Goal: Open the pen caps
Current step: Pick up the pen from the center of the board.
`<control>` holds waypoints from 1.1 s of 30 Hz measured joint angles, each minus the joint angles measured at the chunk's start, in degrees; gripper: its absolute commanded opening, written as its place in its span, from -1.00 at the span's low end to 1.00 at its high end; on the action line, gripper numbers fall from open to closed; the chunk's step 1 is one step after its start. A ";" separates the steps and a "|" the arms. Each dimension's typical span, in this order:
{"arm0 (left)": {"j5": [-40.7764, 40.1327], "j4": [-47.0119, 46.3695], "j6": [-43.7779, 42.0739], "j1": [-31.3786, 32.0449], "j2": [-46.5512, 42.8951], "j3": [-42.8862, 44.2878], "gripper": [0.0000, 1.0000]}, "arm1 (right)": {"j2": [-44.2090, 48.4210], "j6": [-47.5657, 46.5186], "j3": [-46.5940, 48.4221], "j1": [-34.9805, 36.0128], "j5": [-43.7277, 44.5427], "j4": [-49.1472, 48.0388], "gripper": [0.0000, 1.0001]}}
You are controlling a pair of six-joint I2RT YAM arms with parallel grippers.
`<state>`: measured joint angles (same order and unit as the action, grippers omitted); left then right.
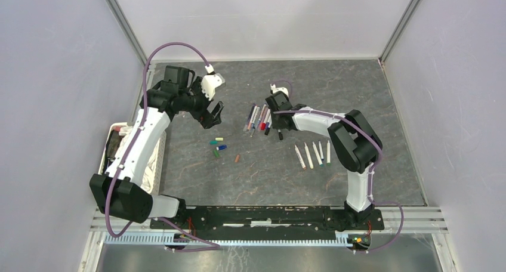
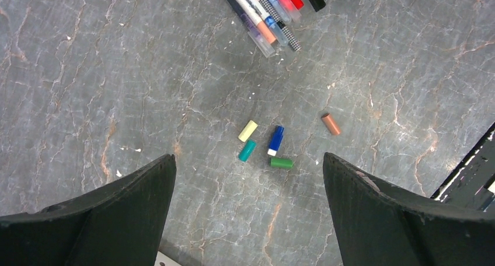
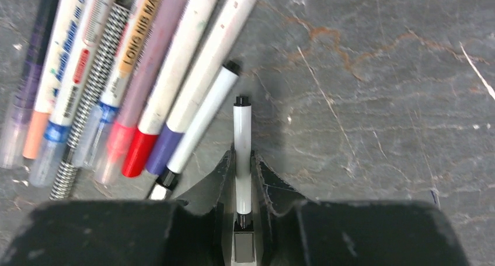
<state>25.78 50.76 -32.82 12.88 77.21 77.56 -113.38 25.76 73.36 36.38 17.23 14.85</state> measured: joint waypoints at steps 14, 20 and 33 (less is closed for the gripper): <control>4.90 0.87 0.07 0.00 0.07 0.63 1.00 | 11.32 1.27 -7.74 -2.43 -1.70 1.53 -1.00; 8.46 1.16 3.52 0.00 0.15 1.46 1.00 | 20.85 4.00 -8.39 -2.01 -5.16 -1.84 -1.00; 23.87 -7.52 18.73 0.33 0.15 -3.61 1.00 | 33.73 15.65 -14.08 13.31 1.18 -23.78 -1.00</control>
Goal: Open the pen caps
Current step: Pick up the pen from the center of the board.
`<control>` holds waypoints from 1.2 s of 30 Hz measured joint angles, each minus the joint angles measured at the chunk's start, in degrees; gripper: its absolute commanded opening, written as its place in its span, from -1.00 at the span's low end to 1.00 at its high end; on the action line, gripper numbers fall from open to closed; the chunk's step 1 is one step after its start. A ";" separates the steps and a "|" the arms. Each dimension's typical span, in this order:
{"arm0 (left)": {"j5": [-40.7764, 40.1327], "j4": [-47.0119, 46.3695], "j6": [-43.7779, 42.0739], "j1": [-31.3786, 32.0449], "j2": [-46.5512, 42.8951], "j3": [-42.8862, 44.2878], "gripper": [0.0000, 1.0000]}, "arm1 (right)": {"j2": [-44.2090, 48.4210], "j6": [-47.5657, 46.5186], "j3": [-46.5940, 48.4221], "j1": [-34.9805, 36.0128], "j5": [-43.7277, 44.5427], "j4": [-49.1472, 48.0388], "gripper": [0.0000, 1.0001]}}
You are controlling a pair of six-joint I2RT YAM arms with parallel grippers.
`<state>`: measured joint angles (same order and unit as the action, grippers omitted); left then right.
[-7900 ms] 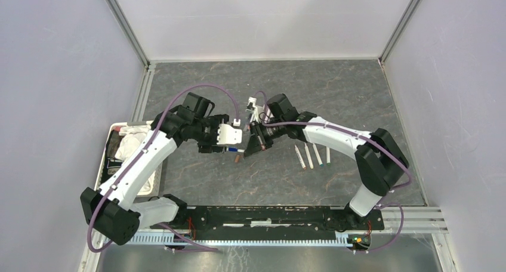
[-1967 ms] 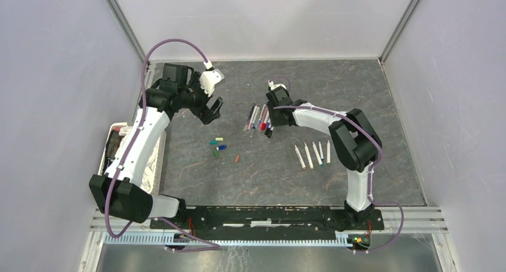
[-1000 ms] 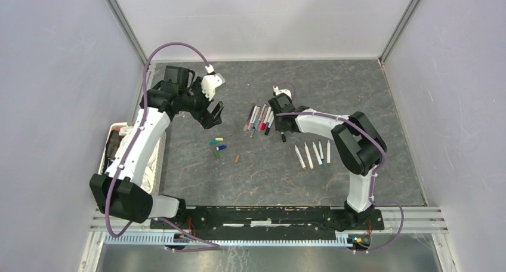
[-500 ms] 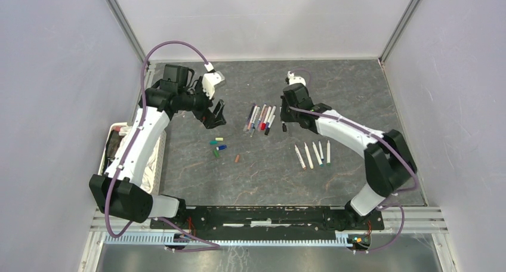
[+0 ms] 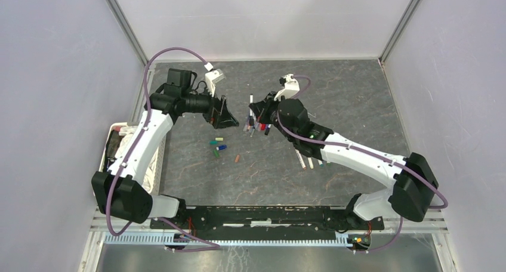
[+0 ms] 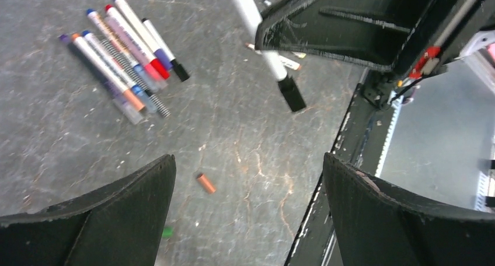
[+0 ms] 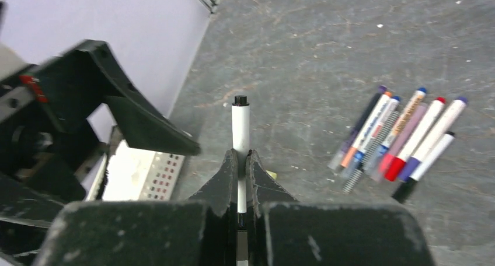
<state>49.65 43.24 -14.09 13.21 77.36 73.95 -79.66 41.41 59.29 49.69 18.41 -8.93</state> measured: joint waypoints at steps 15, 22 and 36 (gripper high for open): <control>4.24 -5.07 5.46 2.47 -2.43 -2.36 0.62 | -3.32 3.39 3.74 7.74 10.60 -7.30 -1.00; 4.50 -5.73 5.46 3.06 -1.79 -2.38 0.12 | -4.22 3.82 4.31 8.57 11.96 -7.78 -1.00; 1.49 -5.25 5.14 3.04 -1.03 -3.10 -0.83 | -4.42 4.79 4.46 8.70 12.72 -7.87 -0.88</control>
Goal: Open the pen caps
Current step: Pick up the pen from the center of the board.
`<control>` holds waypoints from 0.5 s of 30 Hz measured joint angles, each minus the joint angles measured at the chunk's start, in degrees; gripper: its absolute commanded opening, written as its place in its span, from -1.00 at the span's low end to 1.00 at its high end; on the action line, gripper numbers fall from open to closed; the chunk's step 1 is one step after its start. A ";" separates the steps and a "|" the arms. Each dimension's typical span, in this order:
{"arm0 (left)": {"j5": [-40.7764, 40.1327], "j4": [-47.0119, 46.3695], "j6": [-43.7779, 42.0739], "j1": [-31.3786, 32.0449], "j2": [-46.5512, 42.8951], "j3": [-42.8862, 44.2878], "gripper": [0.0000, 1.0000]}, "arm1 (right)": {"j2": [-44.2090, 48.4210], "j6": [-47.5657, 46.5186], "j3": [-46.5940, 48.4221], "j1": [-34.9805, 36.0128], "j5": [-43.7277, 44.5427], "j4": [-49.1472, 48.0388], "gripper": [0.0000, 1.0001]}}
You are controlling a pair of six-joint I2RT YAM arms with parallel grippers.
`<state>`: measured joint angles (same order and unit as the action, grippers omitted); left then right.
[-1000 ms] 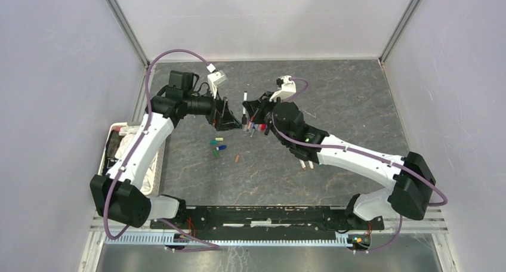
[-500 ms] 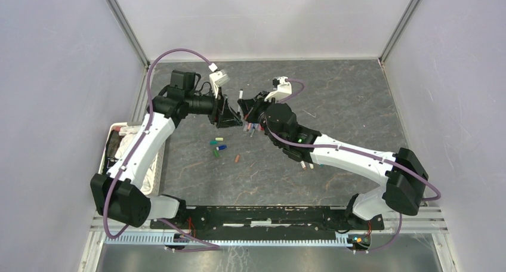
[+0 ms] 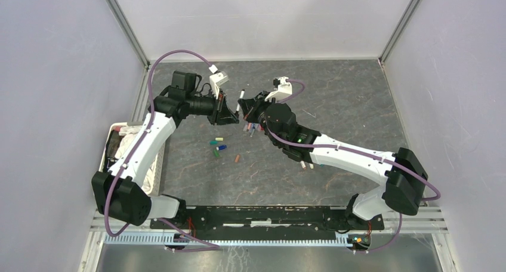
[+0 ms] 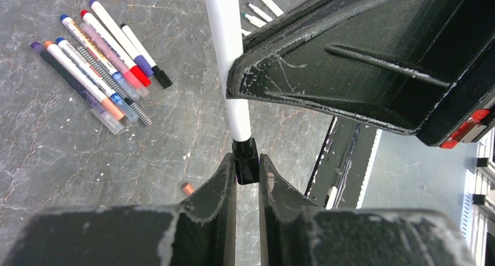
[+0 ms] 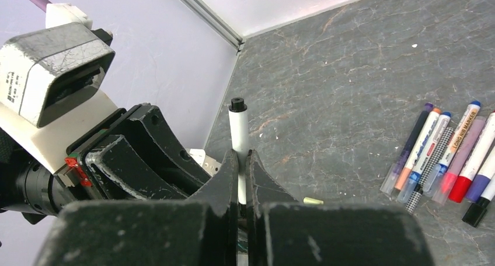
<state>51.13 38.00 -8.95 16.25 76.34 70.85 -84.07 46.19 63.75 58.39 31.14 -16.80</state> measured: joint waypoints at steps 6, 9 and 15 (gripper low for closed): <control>-4.11 2.82 -5.95 0.28 0.02 0.02 -0.95 | 1.09 0.17 -0.70 -0.52 -1.73 2.78 -0.23; -8.66 5.29 -12.72 0.39 0.04 0.02 -0.95 | 3.28 -0.28 -0.87 -3.15 -7.43 6.69 -0.01; -17.88 10.64 -28.85 0.96 0.02 -1.11 -0.95 | 4.61 -3.08 1.62 -15.06 -23.58 15.82 0.20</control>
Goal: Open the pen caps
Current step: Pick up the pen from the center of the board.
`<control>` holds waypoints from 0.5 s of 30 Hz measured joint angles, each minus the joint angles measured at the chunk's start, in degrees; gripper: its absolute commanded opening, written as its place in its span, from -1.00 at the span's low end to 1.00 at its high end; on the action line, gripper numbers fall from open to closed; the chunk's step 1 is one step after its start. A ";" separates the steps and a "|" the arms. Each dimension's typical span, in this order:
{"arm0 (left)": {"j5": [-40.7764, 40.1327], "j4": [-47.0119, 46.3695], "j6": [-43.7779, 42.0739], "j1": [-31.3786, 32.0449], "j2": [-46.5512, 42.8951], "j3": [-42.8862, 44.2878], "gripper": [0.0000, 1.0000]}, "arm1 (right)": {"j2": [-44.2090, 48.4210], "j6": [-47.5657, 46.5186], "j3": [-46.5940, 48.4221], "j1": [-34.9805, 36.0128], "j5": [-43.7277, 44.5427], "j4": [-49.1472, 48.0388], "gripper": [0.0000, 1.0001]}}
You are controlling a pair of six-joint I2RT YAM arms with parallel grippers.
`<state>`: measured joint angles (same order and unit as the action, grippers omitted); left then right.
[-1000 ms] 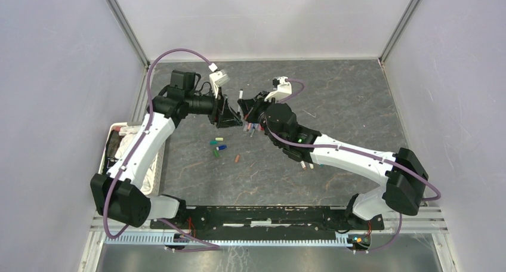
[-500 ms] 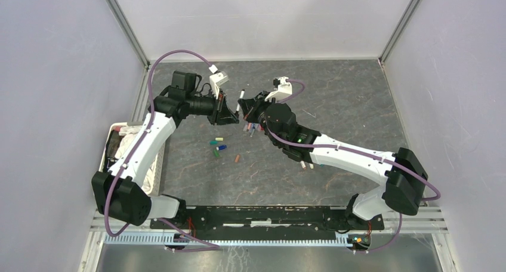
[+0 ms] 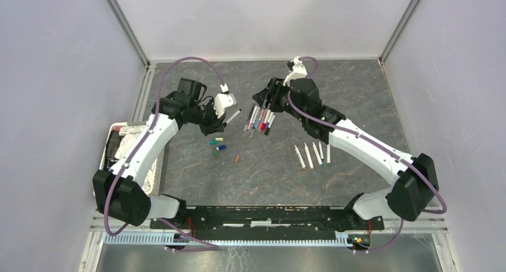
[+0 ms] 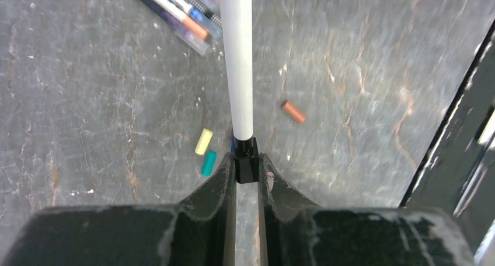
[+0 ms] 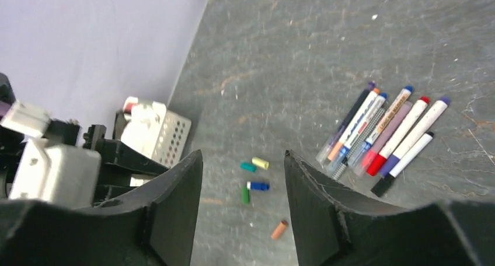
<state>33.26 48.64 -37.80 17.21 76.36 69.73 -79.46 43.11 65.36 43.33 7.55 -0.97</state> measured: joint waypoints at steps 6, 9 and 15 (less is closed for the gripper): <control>-6.84 5.16 -13.07 3.28 -1.60 -4.13 -0.95 | -7.08 -4.17 7.78 -2.84 -18.32 8.17 0.22; -8.57 6.54 -16.76 5.22 -3.87 -5.44 -0.95 | -12.22 -4.94 9.53 -2.56 -28.04 9.44 0.22; -10.80 7.02 -20.09 8.61 -6.25 -5.53 -0.95 | -18.27 -4.37 9.40 -1.84 -40.02 10.99 0.21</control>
<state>22.46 55.66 -57.89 25.82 70.11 64.20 -97.73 38.74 74.76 41.50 -32.47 10.02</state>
